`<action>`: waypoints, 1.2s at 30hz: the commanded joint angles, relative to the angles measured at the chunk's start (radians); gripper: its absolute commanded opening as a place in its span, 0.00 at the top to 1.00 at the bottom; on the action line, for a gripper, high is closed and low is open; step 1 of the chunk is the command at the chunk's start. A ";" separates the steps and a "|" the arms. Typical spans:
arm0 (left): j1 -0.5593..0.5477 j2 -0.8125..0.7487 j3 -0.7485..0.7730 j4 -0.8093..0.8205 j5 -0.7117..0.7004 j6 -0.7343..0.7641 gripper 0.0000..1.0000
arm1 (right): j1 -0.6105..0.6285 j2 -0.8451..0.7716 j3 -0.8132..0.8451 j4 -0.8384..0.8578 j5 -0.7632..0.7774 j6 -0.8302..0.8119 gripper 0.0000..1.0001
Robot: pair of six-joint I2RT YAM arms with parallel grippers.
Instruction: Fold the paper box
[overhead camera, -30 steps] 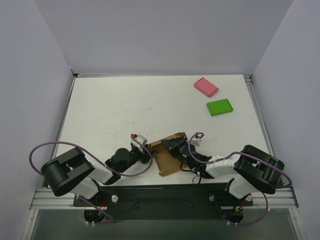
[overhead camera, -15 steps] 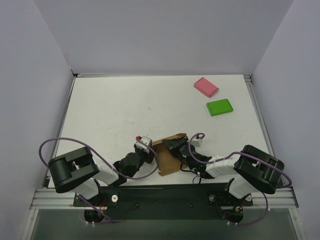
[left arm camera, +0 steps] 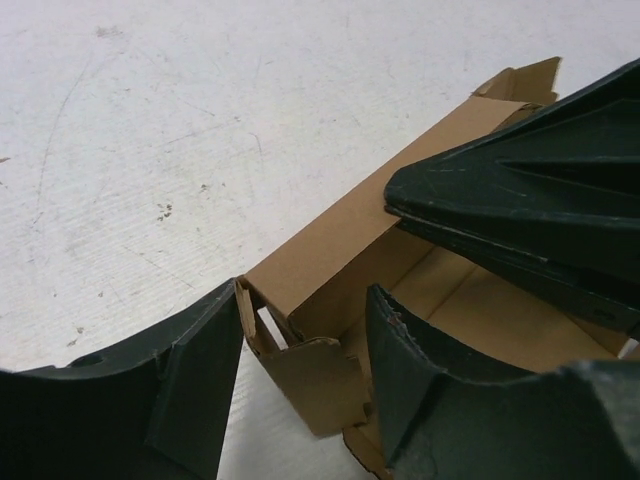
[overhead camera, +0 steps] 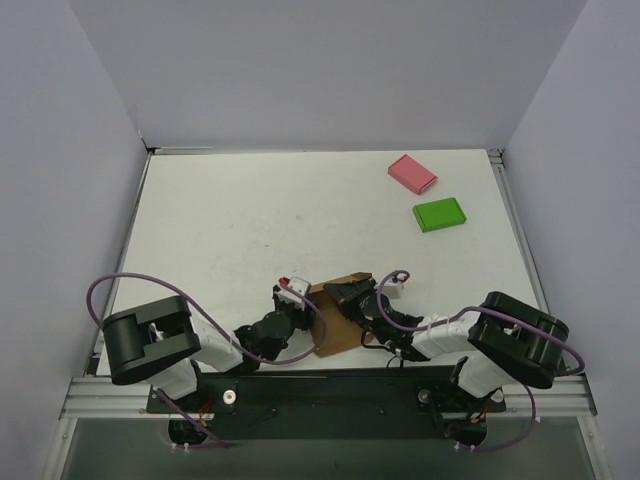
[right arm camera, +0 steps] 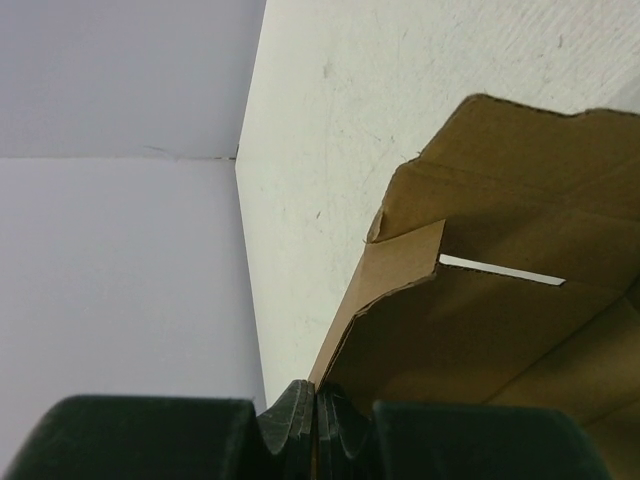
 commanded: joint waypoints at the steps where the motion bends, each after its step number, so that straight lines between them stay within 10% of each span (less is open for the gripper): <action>1: -0.003 -0.130 -0.040 0.023 0.152 0.037 0.35 | 0.020 -0.040 -0.019 -0.064 -0.006 -0.028 1.00; 19: 0.178 -0.723 -0.248 -0.370 0.496 -0.035 0.34 | 0.022 -0.078 -0.015 -0.092 0.007 -0.057 1.00; 24: 0.203 -0.677 -0.255 -0.296 0.518 -0.035 0.50 | 0.022 -0.069 -0.013 -0.087 0.002 -0.054 1.00; 36: 0.217 -0.436 -0.256 -0.046 0.567 -0.012 0.50 | 0.017 -0.057 -0.019 -0.062 -0.007 -0.049 1.00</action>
